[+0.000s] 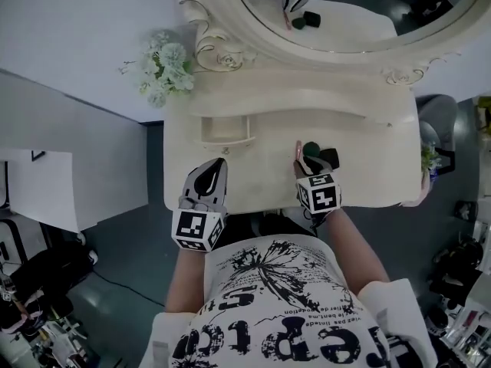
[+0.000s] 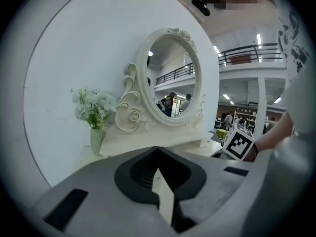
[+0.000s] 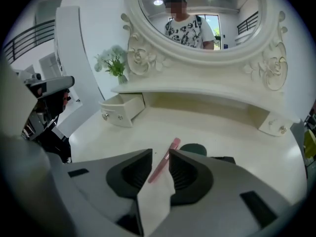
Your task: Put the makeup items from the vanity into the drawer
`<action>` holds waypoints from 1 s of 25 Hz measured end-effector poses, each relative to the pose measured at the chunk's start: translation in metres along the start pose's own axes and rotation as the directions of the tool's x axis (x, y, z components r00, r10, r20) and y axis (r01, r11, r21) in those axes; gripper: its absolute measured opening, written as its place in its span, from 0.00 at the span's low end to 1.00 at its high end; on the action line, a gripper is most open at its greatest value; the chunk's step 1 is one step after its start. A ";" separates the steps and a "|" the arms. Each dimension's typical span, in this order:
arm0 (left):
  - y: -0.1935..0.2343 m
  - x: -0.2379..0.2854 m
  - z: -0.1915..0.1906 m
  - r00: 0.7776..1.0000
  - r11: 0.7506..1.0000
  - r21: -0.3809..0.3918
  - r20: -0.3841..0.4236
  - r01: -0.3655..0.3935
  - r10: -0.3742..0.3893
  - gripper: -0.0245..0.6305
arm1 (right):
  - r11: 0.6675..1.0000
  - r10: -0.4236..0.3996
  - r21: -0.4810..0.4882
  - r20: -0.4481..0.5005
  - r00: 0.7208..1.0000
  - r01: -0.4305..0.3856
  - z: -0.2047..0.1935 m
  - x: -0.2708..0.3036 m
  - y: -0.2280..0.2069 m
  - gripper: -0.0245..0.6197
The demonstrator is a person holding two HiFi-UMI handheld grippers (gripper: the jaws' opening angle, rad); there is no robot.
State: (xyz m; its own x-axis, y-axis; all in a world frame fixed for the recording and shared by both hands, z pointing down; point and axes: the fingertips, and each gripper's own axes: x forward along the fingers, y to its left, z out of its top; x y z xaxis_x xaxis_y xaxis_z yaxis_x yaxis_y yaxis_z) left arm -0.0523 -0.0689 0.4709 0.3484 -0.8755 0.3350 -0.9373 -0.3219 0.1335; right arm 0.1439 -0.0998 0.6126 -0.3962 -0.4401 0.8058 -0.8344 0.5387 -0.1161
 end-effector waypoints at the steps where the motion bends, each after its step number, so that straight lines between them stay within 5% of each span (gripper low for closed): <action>1: 0.003 0.003 -0.002 1.000 1.000 -0.005 -0.010 0.004 -0.004 0.07 | 1.000 -0.009 0.011 -0.028 1.000 0.010 -0.003 0.006 -0.001 0.21; 10: 0.038 0.019 -0.010 0.999 1.000 -0.021 -0.042 0.016 -0.017 0.07 | 0.983 -0.078 0.152 -0.172 0.982 0.105 -0.021 0.033 -0.013 0.22; 18: 0.048 0.020 -0.003 0.999 0.999 -0.030 -0.030 0.026 -0.027 0.07 | 0.979 -0.119 0.144 -0.170 0.978 0.144 -0.022 0.034 -0.020 0.13; 25: 0.050 0.011 0.007 1.000 0.999 -0.026 -0.009 0.019 -0.019 0.07 | 0.986 -0.079 0.142 -0.090 0.993 0.091 0.006 0.021 -0.010 0.12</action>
State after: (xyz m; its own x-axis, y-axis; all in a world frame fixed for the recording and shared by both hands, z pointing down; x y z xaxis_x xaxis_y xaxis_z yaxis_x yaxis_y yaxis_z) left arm -0.0956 -0.0967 0.4751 0.3660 -0.8659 0.3409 -0.9301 -0.3285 0.1642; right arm 0.1418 -0.1187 0.6275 -0.2932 -0.4149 0.8613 -0.9129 0.3893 -0.1232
